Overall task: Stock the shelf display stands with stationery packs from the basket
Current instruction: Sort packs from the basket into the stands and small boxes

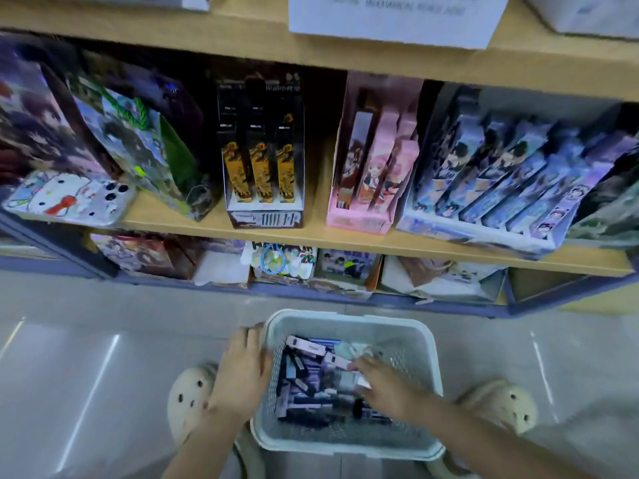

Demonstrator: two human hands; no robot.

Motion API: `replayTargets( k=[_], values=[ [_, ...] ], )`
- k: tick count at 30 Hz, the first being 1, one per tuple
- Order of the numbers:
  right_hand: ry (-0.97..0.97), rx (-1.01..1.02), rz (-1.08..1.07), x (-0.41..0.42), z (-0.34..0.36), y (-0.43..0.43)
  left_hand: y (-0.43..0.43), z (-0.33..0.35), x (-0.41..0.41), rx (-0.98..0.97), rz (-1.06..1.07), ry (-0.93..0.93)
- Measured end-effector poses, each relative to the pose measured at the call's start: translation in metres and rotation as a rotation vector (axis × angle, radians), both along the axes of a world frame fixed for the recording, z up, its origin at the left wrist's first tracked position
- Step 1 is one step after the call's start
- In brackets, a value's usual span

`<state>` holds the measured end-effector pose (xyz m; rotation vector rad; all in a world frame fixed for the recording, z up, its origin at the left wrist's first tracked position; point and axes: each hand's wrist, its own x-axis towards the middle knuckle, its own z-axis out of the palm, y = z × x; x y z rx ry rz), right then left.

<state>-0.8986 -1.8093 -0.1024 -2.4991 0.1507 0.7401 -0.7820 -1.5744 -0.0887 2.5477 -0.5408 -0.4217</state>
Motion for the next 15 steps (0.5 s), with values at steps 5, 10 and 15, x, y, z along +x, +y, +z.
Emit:
replayTargets(
  k=[5, 10, 15],
  values=[
    [0.194, 0.237, -0.227, 0.000, -0.065, 0.039, -0.011, -0.024, -0.021, -0.099, 0.186, 0.281],
    [0.254, 0.449, -0.631, 0.013, -0.096, 0.071, -0.016, -0.027, -0.026, -0.178, 0.274, 0.285],
    [0.181, 0.420, -0.793, 0.024, -0.109, 0.082, -0.017, -0.032, -0.028, -0.200, 0.288, 0.249]
  ],
)
